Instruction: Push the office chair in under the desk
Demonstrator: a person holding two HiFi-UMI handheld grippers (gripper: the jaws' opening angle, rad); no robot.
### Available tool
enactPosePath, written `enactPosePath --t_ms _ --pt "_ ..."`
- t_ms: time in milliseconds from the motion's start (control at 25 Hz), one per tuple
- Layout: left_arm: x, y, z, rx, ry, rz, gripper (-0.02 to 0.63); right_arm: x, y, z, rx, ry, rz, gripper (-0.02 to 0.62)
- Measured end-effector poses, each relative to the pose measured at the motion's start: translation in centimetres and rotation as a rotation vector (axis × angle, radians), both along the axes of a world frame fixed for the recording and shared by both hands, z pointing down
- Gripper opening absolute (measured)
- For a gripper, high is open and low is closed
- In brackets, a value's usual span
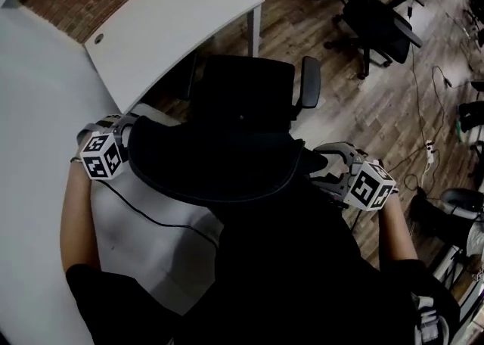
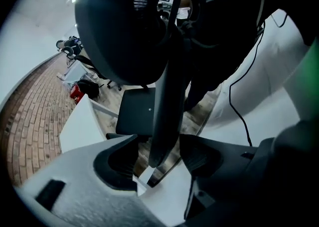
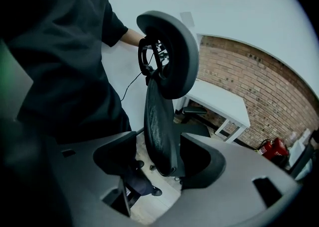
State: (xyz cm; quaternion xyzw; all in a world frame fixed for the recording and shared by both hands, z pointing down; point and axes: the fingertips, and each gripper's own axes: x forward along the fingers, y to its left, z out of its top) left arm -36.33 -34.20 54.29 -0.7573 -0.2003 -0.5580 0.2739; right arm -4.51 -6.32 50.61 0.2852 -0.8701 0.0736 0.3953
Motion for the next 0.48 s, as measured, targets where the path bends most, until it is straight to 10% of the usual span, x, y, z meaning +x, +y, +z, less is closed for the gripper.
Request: enactPosePath --t_ms 480 --pt "1.0 0.5 3.8 -0.052 -0.04 0.012 0.212 0.3 0.1 2.5 -0.03 0.072 -0.011 0.258"
